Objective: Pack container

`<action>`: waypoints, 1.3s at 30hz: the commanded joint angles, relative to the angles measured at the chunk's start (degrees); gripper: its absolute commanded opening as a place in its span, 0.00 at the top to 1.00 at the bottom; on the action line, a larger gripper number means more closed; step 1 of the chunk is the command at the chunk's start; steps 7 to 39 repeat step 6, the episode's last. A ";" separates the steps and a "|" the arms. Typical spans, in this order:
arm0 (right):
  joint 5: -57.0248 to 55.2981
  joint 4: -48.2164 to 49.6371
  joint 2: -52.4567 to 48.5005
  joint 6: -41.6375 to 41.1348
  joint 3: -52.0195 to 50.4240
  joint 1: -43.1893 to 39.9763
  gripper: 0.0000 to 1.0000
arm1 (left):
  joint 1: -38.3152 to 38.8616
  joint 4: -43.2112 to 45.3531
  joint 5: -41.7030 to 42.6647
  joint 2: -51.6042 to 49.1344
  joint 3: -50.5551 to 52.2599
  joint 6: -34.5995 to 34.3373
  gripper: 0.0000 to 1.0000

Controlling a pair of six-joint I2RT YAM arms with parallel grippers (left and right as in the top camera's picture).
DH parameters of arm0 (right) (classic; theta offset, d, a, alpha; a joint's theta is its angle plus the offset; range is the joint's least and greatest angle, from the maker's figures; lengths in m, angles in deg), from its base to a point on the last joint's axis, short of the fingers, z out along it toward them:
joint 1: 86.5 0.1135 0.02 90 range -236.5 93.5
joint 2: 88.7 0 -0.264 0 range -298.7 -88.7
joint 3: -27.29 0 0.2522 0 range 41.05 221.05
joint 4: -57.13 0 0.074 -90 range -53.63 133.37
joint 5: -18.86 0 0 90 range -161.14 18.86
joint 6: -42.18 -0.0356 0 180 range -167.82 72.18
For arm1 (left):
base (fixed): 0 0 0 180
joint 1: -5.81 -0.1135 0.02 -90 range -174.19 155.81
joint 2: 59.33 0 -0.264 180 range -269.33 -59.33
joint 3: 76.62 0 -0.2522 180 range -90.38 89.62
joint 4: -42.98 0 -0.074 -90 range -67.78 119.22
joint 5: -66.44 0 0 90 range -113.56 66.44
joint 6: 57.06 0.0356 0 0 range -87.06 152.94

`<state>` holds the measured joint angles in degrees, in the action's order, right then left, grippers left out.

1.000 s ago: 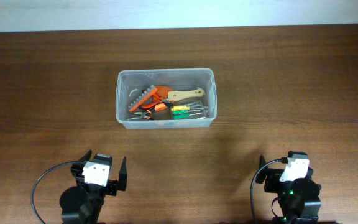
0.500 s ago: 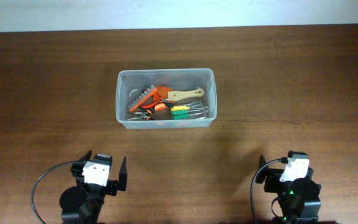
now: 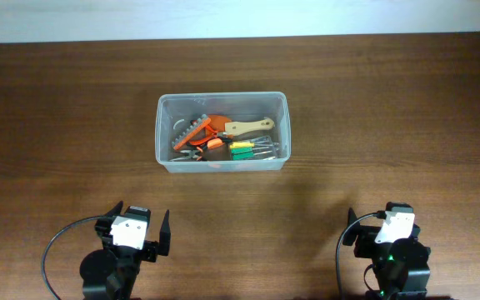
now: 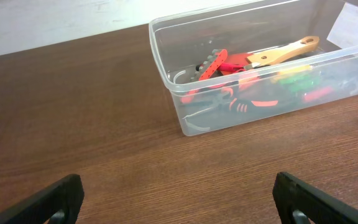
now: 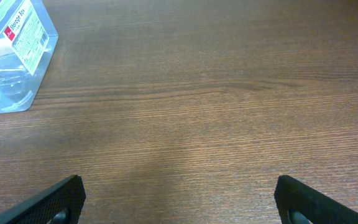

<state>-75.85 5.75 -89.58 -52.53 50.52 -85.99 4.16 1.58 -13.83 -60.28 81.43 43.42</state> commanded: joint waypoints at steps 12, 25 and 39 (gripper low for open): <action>-0.70 0.13 0.63 -0.24 -0.44 -0.26 0.02 | 0.26 0.24 1.01 0.66 0.37 0.70 0.01; -0.70 0.13 0.63 -0.24 -0.44 -0.26 0.02 | 0.26 0.24 1.01 0.66 0.37 0.70 0.01; -0.70 0.13 0.63 -0.24 -0.44 -0.26 0.02 | 0.26 0.24 1.01 0.66 0.37 0.70 0.01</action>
